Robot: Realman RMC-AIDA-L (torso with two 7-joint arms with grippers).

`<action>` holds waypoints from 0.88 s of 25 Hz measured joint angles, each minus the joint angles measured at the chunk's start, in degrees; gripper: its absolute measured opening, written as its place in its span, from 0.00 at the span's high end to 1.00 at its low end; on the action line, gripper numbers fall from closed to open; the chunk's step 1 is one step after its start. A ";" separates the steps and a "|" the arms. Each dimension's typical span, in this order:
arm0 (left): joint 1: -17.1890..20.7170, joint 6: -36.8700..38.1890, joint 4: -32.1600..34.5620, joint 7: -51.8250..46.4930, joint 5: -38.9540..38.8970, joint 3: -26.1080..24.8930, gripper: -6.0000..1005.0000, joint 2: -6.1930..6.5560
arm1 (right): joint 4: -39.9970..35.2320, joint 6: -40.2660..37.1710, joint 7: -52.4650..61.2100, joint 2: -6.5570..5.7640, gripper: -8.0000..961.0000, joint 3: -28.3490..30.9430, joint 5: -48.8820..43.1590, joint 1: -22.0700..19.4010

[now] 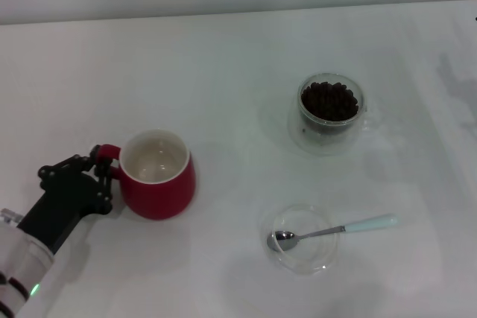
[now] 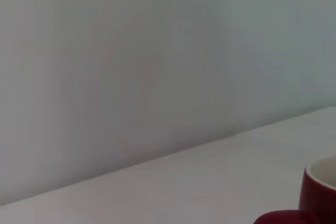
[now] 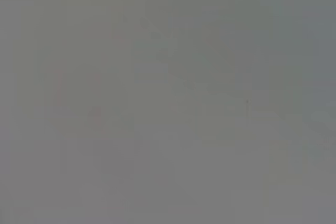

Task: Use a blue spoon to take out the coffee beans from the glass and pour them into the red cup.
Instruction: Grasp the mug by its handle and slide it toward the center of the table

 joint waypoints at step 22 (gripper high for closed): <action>0.52 -0.97 1.43 -0.30 0.03 1.46 0.77 -0.02 | 0.01 -0.22 0.00 0.00 0.09 -0.06 -0.05 -0.01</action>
